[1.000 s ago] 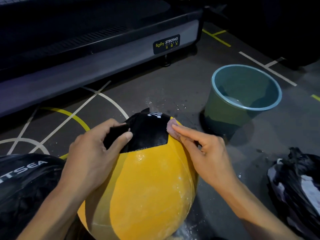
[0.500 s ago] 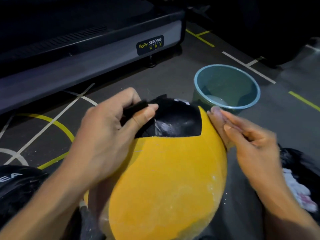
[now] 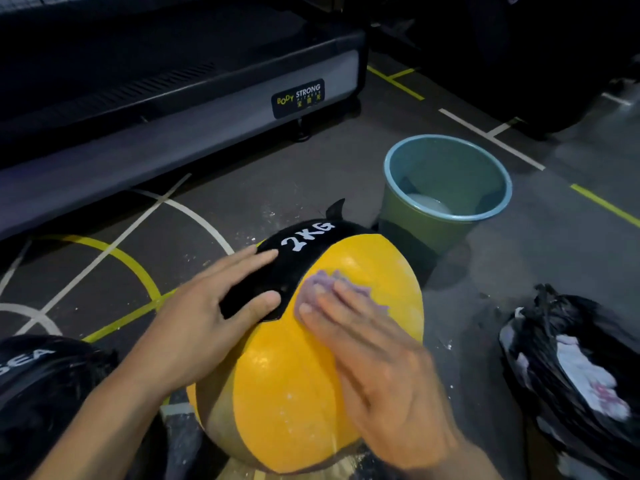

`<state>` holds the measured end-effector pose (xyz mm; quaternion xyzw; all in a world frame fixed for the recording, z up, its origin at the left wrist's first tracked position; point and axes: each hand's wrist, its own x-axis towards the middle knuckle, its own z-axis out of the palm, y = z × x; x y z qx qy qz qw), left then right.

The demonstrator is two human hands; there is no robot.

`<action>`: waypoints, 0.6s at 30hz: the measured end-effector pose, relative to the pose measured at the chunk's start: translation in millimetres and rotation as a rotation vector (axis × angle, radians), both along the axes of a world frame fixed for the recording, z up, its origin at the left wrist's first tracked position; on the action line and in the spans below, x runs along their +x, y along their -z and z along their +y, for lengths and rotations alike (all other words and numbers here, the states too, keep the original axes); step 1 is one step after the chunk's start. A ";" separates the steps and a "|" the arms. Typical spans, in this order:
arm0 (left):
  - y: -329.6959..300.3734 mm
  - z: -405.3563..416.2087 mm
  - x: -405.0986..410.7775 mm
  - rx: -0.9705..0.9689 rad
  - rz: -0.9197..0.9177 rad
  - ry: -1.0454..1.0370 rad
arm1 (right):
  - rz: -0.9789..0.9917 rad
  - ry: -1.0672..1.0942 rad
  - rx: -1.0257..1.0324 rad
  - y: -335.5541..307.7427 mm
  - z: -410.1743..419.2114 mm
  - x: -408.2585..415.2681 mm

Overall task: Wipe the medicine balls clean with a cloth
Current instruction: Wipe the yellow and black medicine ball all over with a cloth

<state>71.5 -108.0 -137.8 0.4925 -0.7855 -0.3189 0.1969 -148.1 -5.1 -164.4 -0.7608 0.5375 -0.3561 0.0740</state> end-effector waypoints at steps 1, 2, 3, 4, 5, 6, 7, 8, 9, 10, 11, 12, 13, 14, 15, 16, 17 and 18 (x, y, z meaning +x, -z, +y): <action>5.0 -1.4 1.7 -0.015 0.006 0.002 | 0.064 -0.047 -0.007 1.5 1.2 6.6; 8.4 -3.3 4.2 -0.012 0.015 -0.004 | 0.126 -0.089 -0.024 2.9 2.6 10.9; 10.1 -4.7 7.3 -0.006 0.018 -0.010 | 0.162 -0.129 -0.039 2.3 2.6 11.5; 10.8 -5.6 11.0 -0.004 0.013 -0.011 | 0.158 -0.158 -0.045 0.2 -0.1 8.0; 12.1 -6.2 15.0 -0.001 0.007 -0.010 | 0.106 -0.173 -0.034 -2.2 -5.2 1.6; 12.4 -5.8 18.2 0.007 0.007 -0.011 | 0.028 -0.177 -0.011 -2.5 -12.5 -7.4; 12.5 -5.2 20.4 0.019 0.010 -0.020 | -0.055 -0.155 0.014 -2.7 -21.2 -17.2; 13.0 -4.6 22.9 0.031 0.016 -0.026 | -0.128 -0.095 0.038 -2.3 -32.4 -28.5; 13.3 -4.0 24.5 0.040 0.024 -0.031 | -0.192 0.002 0.071 -2.7 -44.9 -40.2; 13.6 -3.6 25.2 0.044 0.032 -0.032 | -0.245 0.126 0.112 -4.2 -57.1 -51.4; 14.1 -3.1 25.5 0.044 0.040 -0.030 | -0.275 0.250 0.155 -6.3 -66.8 -60.2; 14.4 -2.9 25.2 0.043 0.048 -0.030 | -0.287 0.334 0.191 -8.5 -72.2 -64.0; 15.1 -3.5 25.4 0.047 0.051 -0.028 | -0.293 0.351 0.193 -9.4 -71.9 -62.3; 15.8 -5.2 25.9 0.049 0.052 -0.025 | -0.294 0.294 0.172 -9.7 -66.8 -54.1; 17.1 -7.0 27.6 0.057 0.052 -0.027 | -0.278 0.188 0.149 -7.9 -56.3 -39.2; 18.2 -7.6 29.9 0.068 0.054 -0.031 | -0.217 0.078 0.121 -7.1 -42.0 -21.6; 19.5 -7.6 33.2 0.072 0.062 -0.036 | -0.119 -0.027 0.087 -8.0 -27.1 -6.8; 20.8 -6.4 37.4 0.075 0.072 -0.044 | -0.025 -0.121 0.054 -8.1 -16.6 0.5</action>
